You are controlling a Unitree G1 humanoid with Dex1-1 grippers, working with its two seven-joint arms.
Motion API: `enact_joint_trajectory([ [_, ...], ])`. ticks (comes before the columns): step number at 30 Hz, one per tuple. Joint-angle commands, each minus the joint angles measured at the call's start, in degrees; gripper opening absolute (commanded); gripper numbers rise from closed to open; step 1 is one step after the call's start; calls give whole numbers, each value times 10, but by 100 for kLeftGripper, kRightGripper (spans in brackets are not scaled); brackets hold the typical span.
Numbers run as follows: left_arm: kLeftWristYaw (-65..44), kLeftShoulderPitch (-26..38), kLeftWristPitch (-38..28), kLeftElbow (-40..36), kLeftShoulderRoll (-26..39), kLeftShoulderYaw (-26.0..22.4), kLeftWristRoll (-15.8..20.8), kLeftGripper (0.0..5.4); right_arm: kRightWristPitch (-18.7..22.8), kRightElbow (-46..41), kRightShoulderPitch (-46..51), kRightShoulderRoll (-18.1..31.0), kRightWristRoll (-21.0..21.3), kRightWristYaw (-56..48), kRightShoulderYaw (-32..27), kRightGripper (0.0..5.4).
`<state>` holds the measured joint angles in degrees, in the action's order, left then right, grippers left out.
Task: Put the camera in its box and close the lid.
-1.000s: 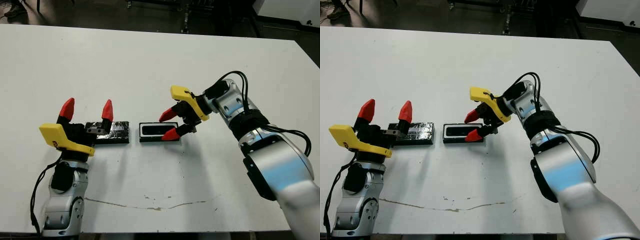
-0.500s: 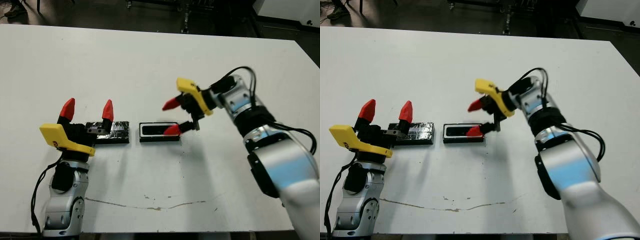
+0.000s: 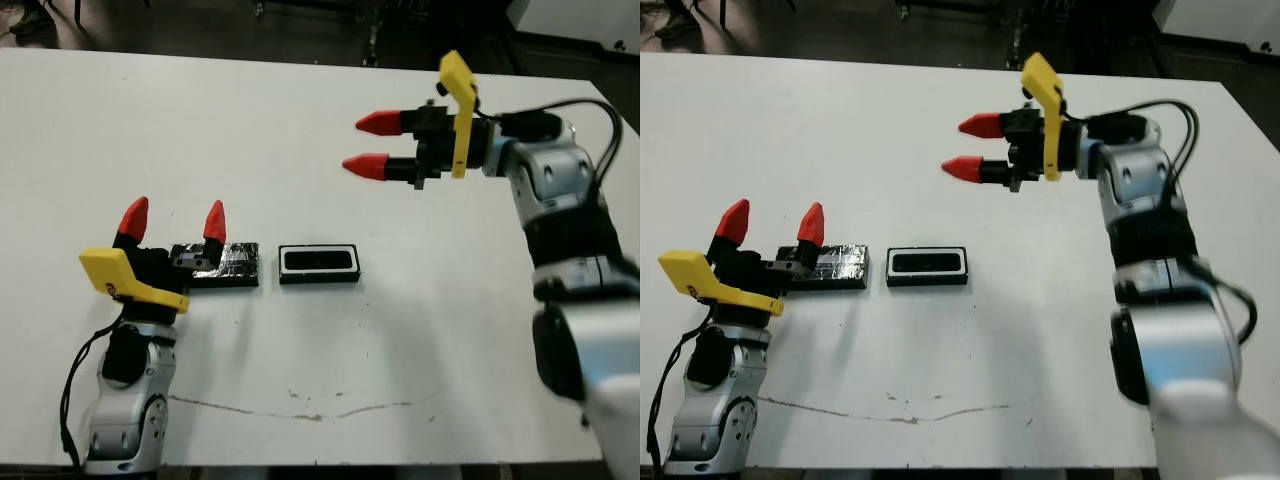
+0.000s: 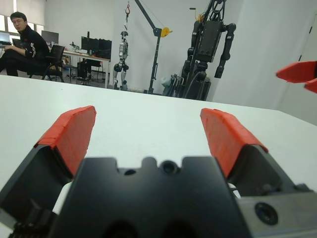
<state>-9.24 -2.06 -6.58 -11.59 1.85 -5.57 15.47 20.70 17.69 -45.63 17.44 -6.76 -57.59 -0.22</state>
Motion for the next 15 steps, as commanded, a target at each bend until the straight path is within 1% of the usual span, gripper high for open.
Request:
enact_joint_trajectory([
  [1, -5, 1, 6, -7, 18, -8, -5, 540, 62, -122, 84, 0, -10, 99, -31, 292],
  [4, -11, 6, 16, -16, 36, -16, -3, 540, 73, -194, 143, -2, -20, 159, -51, 241],
  [10, -23, 26, 37, -34, 77, -33, -2, 540, 82, -288, 232, -15, -52, 246, -81, 144],
  [13, -50, 39, 55, -47, 120, -38, -7, 540, 86, -323, 267, -28, -71, 278, -90, 93],
  [15, -74, 47, 74, -57, 152, -42, -1, 540, 84, -340, 284, -31, -79, 293, -90, 62],
])
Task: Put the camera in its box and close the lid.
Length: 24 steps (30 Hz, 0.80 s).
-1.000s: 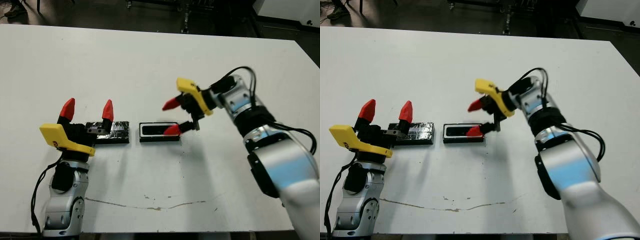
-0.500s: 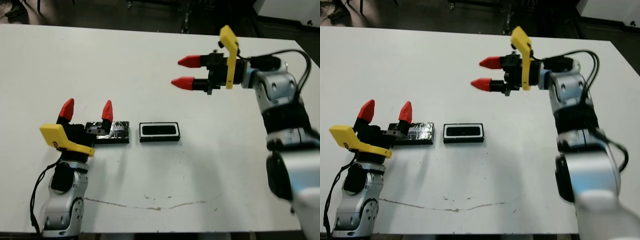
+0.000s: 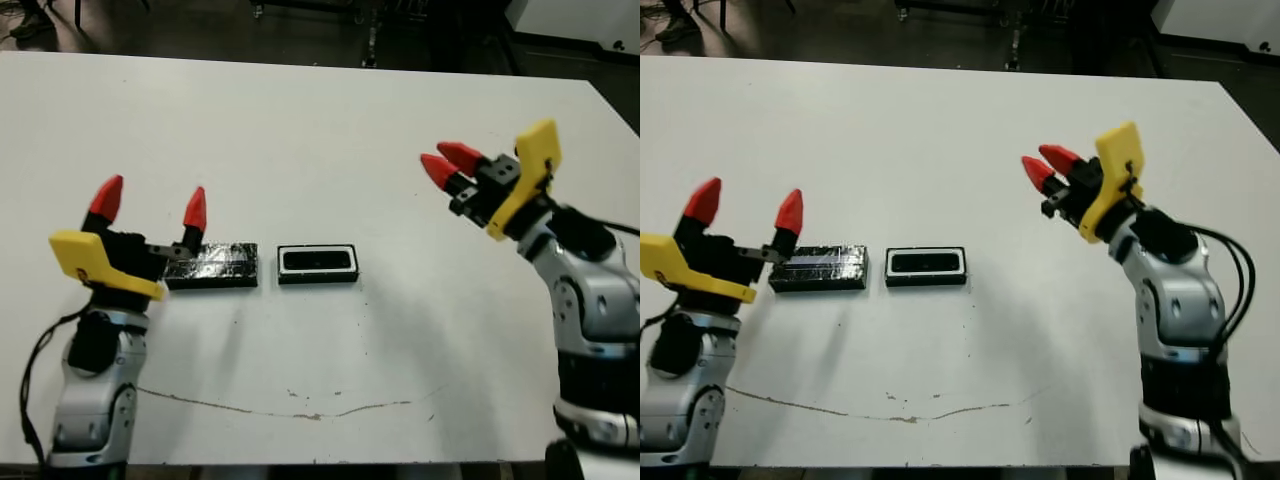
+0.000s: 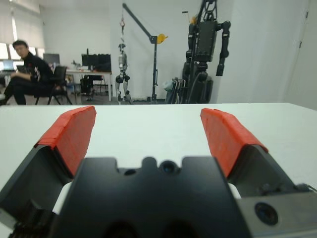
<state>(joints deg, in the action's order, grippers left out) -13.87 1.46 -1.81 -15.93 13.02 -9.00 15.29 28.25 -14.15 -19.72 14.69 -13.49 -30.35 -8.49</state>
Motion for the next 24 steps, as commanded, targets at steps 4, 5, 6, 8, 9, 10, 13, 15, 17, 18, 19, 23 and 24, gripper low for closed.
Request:
enact_joint_trajectory([
  [4, -122, 43, 58, -6, 127, -20, 32, 540, -8, -35, 52, -4, -19, 38, -2, 1],
  [5, -146, 52, 65, -1, 146, -22, 42, 540, -8, -37, 56, -4, -19, 42, 0, 1],
  [6, -172, 62, 78, 3, 169, -24, 54, 540, -7, -39, 59, -4, -20, 46, 1, 1],
  [8, -230, 88, 117, 8, 225, -24, 73, 540, -6, -43, 61, -5, -24, 52, 2, 1],
  [9, -257, 101, 134, 12, 250, -22, 80, 540, -7, -44, 62, -6, -26, 54, 3, 1],
  [10, -284, 118, 151, 18, 277, -17, 82, 540, -6, -45, 62, -5, -28, 57, 3, 1],
  [13, -362, 177, 170, 59, 333, 7, 74, 540, -4, -52, 64, -4, -31, 66, 5, 1],
  [15, -402, 221, 172, 95, 349, 29, 66, 540, 0, -56, 64, -2, -32, 73, 8, 1],
  [17, -441, 262, 177, 135, 356, 48, 66, 540, 0, -58, 64, -1, -32, 76, 10, 1],
  [18, -462, 283, 179, 156, 358, 59, 64, 540, -1, -58, 64, 0, -33, 77, 11, 1],
  [19, -480, 300, 179, 174, 360, 68, 61, 540, -1, -58, 64, 0, -34, 78, 11, 1],
  [23, -586, 382, 152, 274, 364, 125, 26, 540, 4, -62, 64, 1, -36, 85, 14, 1],
  [24, -623, 408, 153, 303, 365, 144, 16, 540, 3, -61, 64, 1, -37, 87, 15, 1],
])
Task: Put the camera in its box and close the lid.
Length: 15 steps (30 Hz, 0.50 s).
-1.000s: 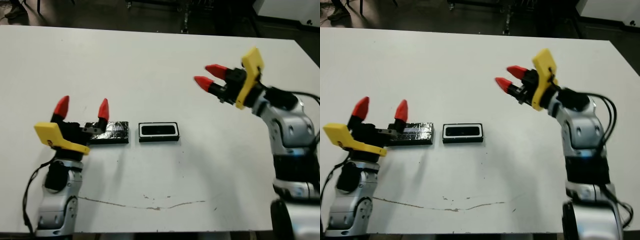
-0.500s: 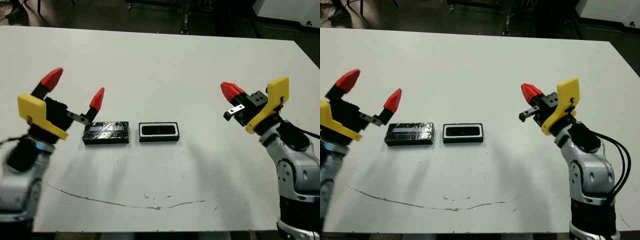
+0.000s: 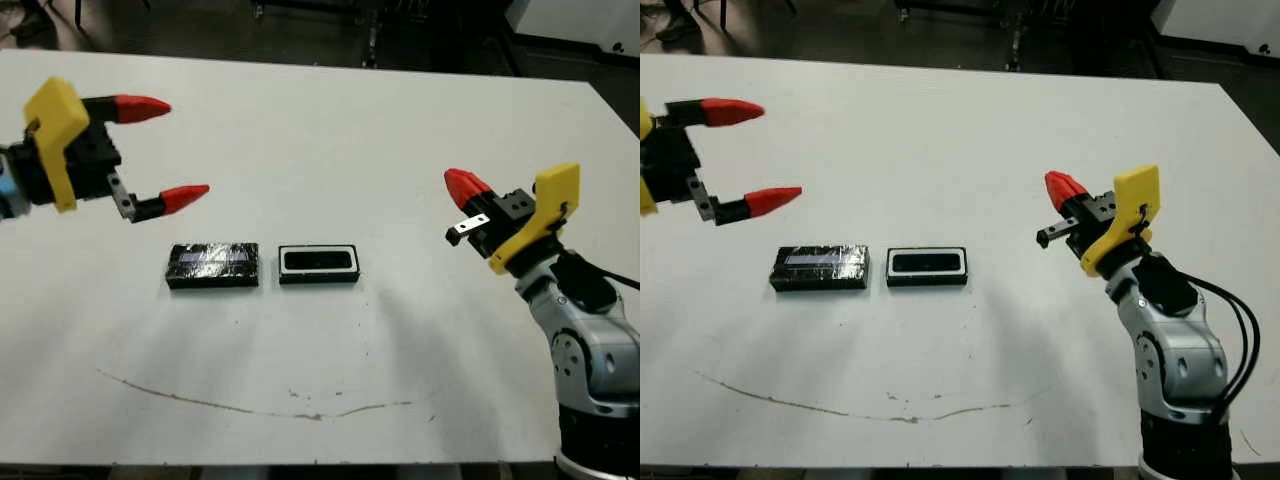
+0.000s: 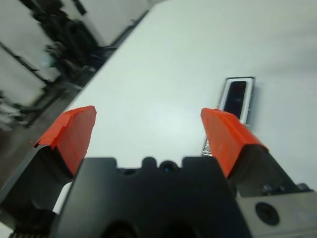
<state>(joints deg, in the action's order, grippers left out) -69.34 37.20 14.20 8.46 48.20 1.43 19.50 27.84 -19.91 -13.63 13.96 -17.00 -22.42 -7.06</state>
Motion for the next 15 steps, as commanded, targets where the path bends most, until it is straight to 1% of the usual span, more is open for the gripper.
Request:
enact_joint_trajectory([
  [1, -100, 71, -14, 85, 13, 55, -35, 540, 6, -3, 4, 8, -3, 8, 1, 1],
  [5, -196, 142, -57, 191, -11, 107, -77, 540, 2, 4, 7, 4, -9, 10, 3, 1],
  [7, -220, 163, -79, 242, -29, 120, -93, 540, 8, 3, 8, 0, -12, 15, 3, 1],
  [8, -227, 170, -91, 267, -38, 129, -91, 540, 9, 3, 9, 0, -13, 17, 3, 1],
  [12, -232, 200, -106, 347, -59, 194, -56, 540, -3, 8, 13, 4, -9, 15, 9, 1],
  [15, -232, 212, -116, 385, -74, 221, -50, 540, -3, 8, 16, 4, -9, 17, 11, 1],
])
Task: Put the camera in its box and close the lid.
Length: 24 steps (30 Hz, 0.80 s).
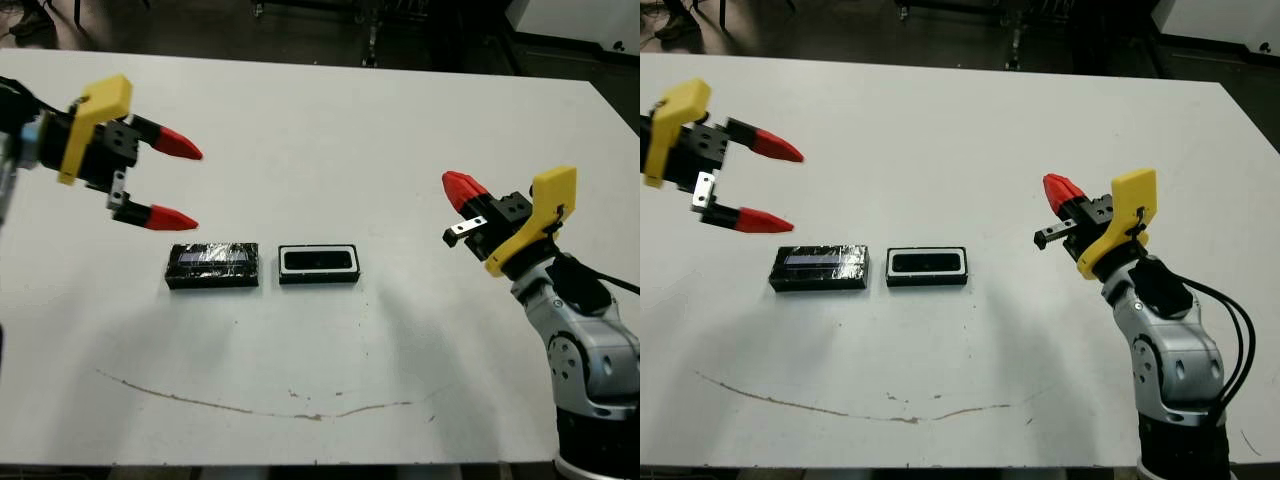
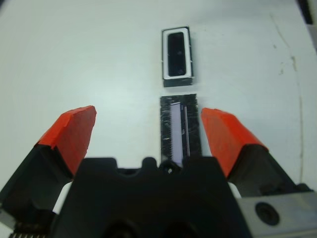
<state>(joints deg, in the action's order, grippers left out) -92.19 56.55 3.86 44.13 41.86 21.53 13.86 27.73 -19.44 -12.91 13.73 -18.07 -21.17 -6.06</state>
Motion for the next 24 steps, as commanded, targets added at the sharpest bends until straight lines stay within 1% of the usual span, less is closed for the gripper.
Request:
enact_joint_trajectory([
  [1, -3, 18, -16, 36, -14, 22, 7, 540, -1, 2, 10, 6, 2, 6, 2, 1],
  [5, -3, 20, -10, 53, -23, 39, 19, 540, 4, 0, 13, 9, 2, 7, 4, 1],
  [12, -3, 3, -19, 36, -20, 39, 3, 540, -4, 1, 18, 14, 5, 2, 9, 1],
  [17, -3, -4, -24, 17, -8, 62, 23, 540, 1, 1, 18, 14, 5, 6, 9, 1],
  [20, -3, 1, 21, 4, 3, 81, 33, 540, 3, 1, 19, 14, 5, 6, 9, 1],
  [24, -3, 3, 52, -18, 17, 95, 53, 540, 2, 1, 20, 15, 7, 6, 11, 1],
])
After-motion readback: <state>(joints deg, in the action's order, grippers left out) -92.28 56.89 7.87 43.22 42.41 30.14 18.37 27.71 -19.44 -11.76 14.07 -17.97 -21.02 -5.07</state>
